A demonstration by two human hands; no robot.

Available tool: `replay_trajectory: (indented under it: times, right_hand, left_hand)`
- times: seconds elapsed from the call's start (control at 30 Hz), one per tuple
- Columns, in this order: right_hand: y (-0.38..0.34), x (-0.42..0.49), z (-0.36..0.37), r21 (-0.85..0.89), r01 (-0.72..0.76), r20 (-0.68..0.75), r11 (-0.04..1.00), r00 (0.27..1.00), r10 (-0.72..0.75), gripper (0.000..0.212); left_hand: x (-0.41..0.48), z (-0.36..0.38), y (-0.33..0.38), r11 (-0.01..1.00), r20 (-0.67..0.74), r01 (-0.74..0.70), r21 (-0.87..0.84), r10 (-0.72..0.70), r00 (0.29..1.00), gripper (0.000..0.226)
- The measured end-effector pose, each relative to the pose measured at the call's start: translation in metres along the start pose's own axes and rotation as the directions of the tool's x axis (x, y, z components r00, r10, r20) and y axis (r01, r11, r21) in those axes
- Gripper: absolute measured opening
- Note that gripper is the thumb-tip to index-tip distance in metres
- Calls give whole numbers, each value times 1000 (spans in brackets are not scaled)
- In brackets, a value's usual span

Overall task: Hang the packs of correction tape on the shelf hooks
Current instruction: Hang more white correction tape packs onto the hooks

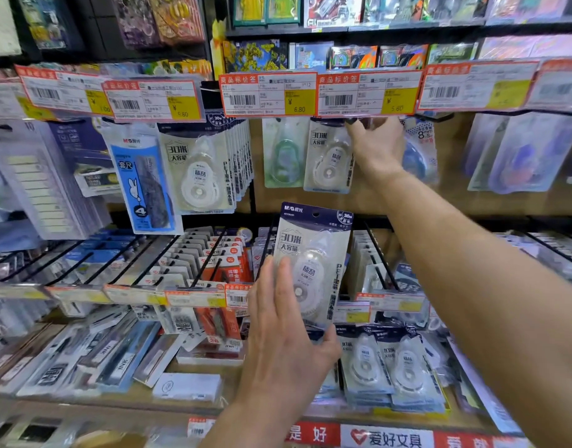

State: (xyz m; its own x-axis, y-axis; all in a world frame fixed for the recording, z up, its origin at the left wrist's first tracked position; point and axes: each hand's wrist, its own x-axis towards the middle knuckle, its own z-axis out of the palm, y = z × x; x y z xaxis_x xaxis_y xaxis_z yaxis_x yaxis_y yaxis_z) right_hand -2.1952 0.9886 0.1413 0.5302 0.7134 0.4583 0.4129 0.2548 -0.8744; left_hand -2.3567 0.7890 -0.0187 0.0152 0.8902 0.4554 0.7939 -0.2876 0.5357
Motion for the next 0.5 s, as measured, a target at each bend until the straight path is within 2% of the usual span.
replay_trajectory:
  times: [0.1,0.17,0.23,0.3,0.37,0.5]
  right_hand:
    - [6,-48,-24,24,16,42,1000,999,-17,42]
    - [15,-81,-41,199,-65,188,978,982,27,39]
    - [21,-109,-56,365,-284,434,887,894,108,34]
    - [28,-130,-64,407,-360,569,840,819,76,20]
    - [32,-141,-66,459,-364,590,810,807,28,5]
    - [37,-133,-63,484,-336,506,808,861,55,7]
  left_hand:
    - [3,7,0,999,-55,-43,8,44,998,115]
    - [6,12,1,998,-88,-61,16,62,994,112]
    - [8,16,4,998,-107,-66,17,67,992,111]
    - [9,22,8,997,-106,-82,1,82,991,110]
    - [10,26,13,994,-112,-109,-9,108,988,109]
    - [14,34,15,989,-119,-149,11,149,982,105]
